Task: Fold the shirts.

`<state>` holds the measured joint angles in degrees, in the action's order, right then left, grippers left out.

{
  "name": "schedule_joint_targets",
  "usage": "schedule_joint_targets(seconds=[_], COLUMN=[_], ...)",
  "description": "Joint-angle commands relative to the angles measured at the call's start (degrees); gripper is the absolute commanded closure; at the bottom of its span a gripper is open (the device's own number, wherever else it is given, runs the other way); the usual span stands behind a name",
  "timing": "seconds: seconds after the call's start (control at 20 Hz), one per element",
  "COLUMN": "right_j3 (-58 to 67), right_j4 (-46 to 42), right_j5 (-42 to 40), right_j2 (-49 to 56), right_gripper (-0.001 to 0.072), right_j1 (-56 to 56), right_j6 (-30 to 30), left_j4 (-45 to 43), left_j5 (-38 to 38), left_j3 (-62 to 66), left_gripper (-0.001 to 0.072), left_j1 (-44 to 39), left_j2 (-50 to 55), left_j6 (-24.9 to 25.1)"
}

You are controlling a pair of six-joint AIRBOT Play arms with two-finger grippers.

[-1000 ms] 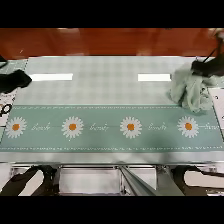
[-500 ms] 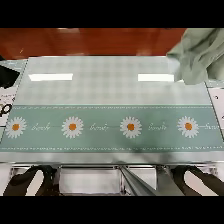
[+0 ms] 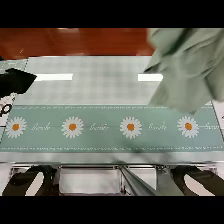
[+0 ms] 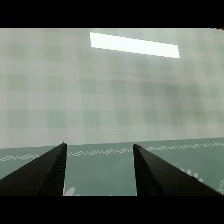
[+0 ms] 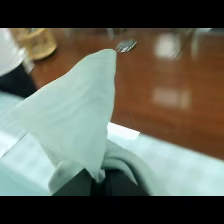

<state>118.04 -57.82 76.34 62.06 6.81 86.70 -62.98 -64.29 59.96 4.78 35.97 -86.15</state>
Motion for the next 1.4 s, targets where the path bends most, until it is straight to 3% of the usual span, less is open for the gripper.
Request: schedule_joint_targets(seconds=[0.0, 0.15, 0.3, 0.5, 0.7, 0.75, 0.8, 0.95, 1.15, 1.25, 1.35], right_j3=[-2.36, -4.96, -4.96, -4.96, -4.96, -4.96, -4.96, -4.94, -7.5, -20.46, -40.76], right_j4=[-14.82, -22.18, -23.87, -22.84, -14.49, -13.0, -12.87, -14.16, -29.62, -29.0, -20.74], right_j5=[0.63, 0.61, 0.09, 0.11, -3.02, -3.78, -3.89, 0.72, 10.86, 5.95, -6.4], right_j2=[4.11, 10.51, 18.53, 29.77, 40.11, 42.05, 43.04, 39.91, 27.19, 18.95, 10.16], right_gripper=[0.0693, 0.0693, 0.0693, 0.0692, 0.0692, 0.0589, 0.0307, 0.0304, 0.0304, 0.0305, 0.0305], right_j1=[20.92, 33.2, 37.55, 37.66, 37.7, 37.66, 37.16, 31.3, 16.31, 8.26, 1.6], right_j6=[5.09, 8.55, 10.54, 13.27, 13.6, 14.08, 14.27, 11.58, 10.12, 11.26, 12.0], left_j4=[0.42, 0.42, 0.39, -2.95, -5.18, -5.2, -5.18, -5.14, -4.87, -2.4, 6.58], left_j5=[-0.07, -0.09, -0.11, -0.2, 0.66, 1.29, 1.86, 1.88, 0.66, 1.09, -0.02], left_j3=[-0.02, -0.02, -0.02, -0.02, -0.5, -1.09, -1.79, -2.75, -7.93, -16.87, -26.25], left_gripper=[0.02, 0.02, 0.02, 0.02, 0.02, 0.02, 0.02, 0.0199, 0.0199, 0.02, 0.02], left_j1=[-0.85, -0.85, -0.87, -0.85, -0.83, -0.7, -0.15, 2.27, 6.54, 8.11, 9.9], left_j2=[-0.09, -0.09, -0.09, -0.09, 0.07, 0.09, 0.13, 0.5, 0.74, 1.88, 5.31], left_j6=[1.07, 3.04, 3.78, 5.57, 5.57, 5.57, 5.55, 5.55, 3.65, 1.49, 4.48])
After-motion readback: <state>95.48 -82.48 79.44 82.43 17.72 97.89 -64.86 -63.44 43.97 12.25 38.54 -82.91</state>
